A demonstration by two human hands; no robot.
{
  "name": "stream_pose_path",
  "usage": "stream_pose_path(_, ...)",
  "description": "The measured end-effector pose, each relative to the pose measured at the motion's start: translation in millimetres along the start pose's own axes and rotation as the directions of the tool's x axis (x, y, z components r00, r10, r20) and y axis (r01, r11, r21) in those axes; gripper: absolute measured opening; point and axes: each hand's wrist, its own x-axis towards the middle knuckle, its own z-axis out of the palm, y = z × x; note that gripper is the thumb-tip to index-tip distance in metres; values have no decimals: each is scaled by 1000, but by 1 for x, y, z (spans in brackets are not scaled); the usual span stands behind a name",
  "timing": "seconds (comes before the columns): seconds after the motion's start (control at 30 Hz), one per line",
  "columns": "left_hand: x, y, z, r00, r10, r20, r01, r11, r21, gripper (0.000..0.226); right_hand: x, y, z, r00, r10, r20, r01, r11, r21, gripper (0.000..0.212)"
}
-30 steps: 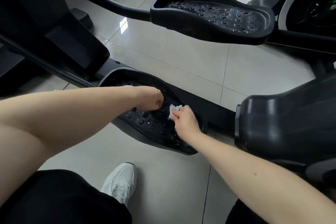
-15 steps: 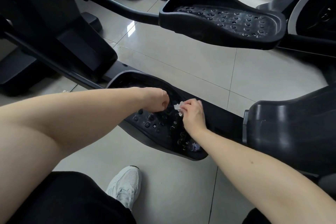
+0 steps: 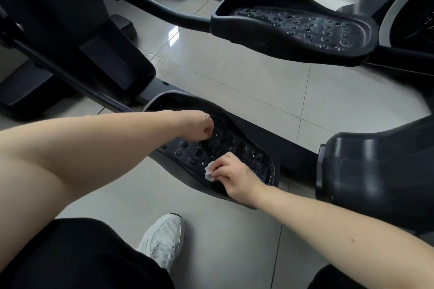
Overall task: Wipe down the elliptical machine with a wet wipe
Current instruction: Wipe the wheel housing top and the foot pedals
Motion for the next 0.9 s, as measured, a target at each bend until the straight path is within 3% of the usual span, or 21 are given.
stream_pose_path(0.07, -2, -4, 0, 1000, -5, -22, 5, 1000, -4, 28, 18, 14, -4, 998, -35, -53, 33, 999, -38, 20)
stream_pose_path(0.17, -4, -13, -2, 999, -20, -43, 20, 1000, -5, 26, 44, 40, -8, 955, 175, -240, -217, 962, -163, 24)
stream_pose_path(0.23, -6, -21, -4, 998, -37, -51, 37, 999, -2, 25, 54, 44, -9, 903, 335, -268, -382, 912, -149, 22)
stream_pose_path(0.3, -7, -27, -7, 996, -50, -68, 50, 999, 2, 25, 58, 38, -3, 884, 385, -263, -430, 892, -139, 21)
stream_pose_path(0.43, -11, -36, -9, 994, -66, -89, 67, 998, 9, 24, 38, 5, 15, 950, 232, -210, -256, 962, -95, 11)
stream_pose_path(0.57, -17, -48, -4, 992, -81, -93, 83, 996, 18, 24, 23, -10, 16, 998, 58, 5, -58, 998, -10, 13)
stream_pose_path(0.67, -23, -52, -5, 991, -88, -104, 89, 996, 3, 24, 45, 11, 13, 999, -37, -27, 34, 995, -98, 20)
stream_pose_path(0.73, -25, -53, -5, 988, -93, -126, 94, 996, 2, 24, 68, 27, 10, 982, 45, -184, -80, 980, -183, 25)
stream_pose_path(0.8, -27, -55, -5, 982, -105, -158, 106, 994, 1, 23, 82, 33, 8, 937, 236, -258, -279, 949, -145, 22)
stream_pose_path(0.9, -29, -56, -6, 975, -107, -196, 115, 993, 27, 22, 79, 21, 18, 930, 253, -267, -287, 953, -100, 17)
